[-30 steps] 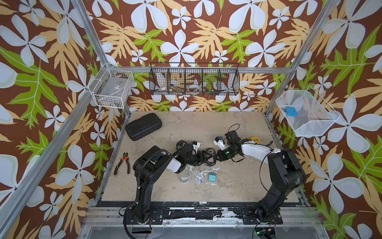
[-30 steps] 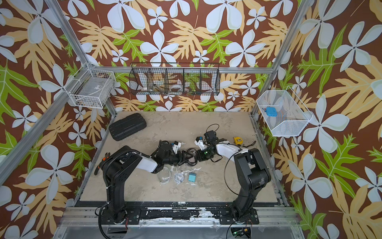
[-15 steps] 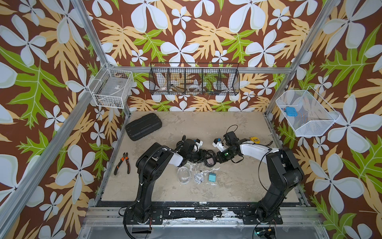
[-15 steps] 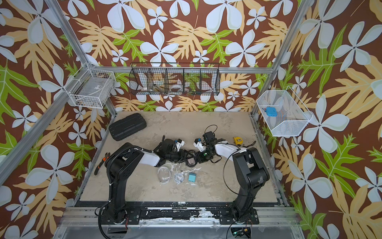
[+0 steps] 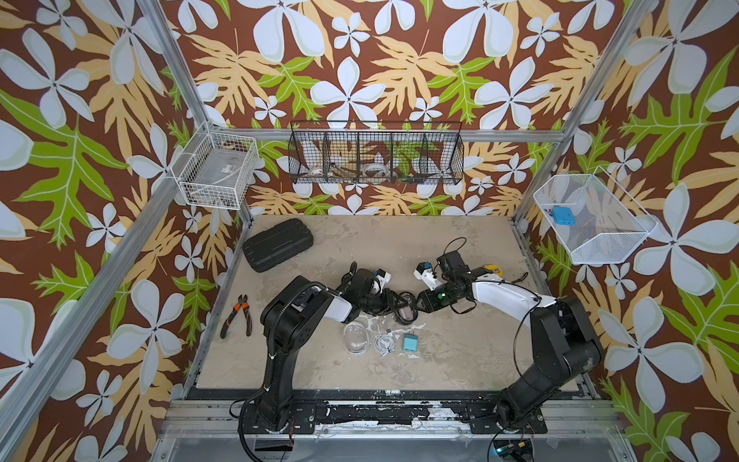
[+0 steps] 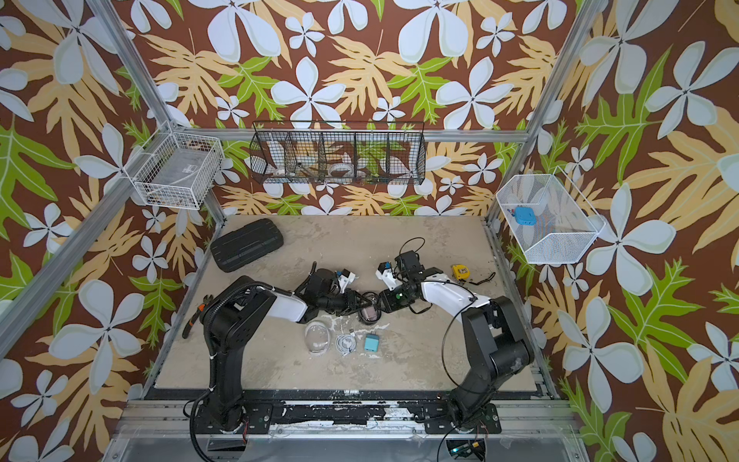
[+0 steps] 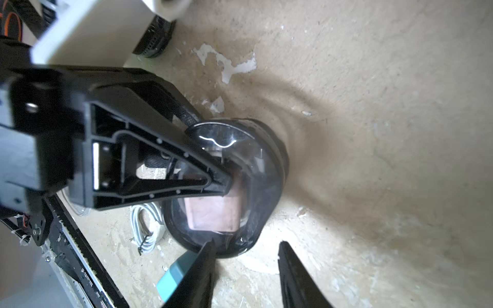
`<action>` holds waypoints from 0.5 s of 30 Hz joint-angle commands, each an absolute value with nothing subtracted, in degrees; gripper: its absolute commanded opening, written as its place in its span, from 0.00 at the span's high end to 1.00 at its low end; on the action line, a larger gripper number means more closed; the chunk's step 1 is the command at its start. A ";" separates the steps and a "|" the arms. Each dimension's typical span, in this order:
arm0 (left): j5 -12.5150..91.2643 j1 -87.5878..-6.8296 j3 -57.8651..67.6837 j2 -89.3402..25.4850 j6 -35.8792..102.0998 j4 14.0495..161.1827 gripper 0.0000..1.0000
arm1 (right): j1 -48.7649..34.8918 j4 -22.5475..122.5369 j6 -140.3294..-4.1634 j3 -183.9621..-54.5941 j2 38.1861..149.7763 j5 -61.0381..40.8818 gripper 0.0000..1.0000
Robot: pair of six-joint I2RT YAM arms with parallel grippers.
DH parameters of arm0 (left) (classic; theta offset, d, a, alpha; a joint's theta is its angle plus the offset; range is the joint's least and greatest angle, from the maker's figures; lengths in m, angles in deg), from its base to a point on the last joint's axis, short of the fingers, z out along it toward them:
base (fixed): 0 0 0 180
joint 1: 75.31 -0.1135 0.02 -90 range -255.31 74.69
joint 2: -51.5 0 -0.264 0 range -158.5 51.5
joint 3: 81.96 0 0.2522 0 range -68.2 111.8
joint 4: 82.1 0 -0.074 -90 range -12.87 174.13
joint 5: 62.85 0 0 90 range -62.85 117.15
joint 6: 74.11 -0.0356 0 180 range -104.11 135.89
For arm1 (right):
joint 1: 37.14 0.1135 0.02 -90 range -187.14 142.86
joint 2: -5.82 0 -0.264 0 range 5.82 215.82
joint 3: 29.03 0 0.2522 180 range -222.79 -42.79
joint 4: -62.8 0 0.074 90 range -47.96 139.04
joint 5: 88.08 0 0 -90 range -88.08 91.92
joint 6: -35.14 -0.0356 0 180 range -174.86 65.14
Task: Pack away charging kits
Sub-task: Pick up the storage bag at the center of the board.
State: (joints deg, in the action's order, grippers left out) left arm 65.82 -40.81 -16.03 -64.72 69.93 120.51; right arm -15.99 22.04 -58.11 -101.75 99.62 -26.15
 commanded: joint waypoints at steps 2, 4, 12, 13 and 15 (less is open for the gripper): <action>61.29 -40.89 -18.56 -61.30 79.50 124.89 0.82 | -15.75 21.71 -61.59 -99.88 93.54 -23.49 0.60; 56.87 -40.71 -20.46 -58.40 84.87 125.68 0.83 | -15.28 22.14 -63.28 -98.11 89.07 -21.82 0.61; 39.83 -37.67 -18.30 -48.31 98.35 108.15 0.91 | -6.41 25.40 -73.12 -95.13 74.73 -15.29 0.69; 38.39 -37.11 -17.62 -47.65 99.26 106.91 0.91 | -5.28 26.01 -74.26 -95.11 73.74 -14.41 0.69; 35.72 -35.76 -15.55 -46.62 100.44 104.16 0.91 | -2.88 27.06 -76.60 -95.34 72.13 -11.21 0.68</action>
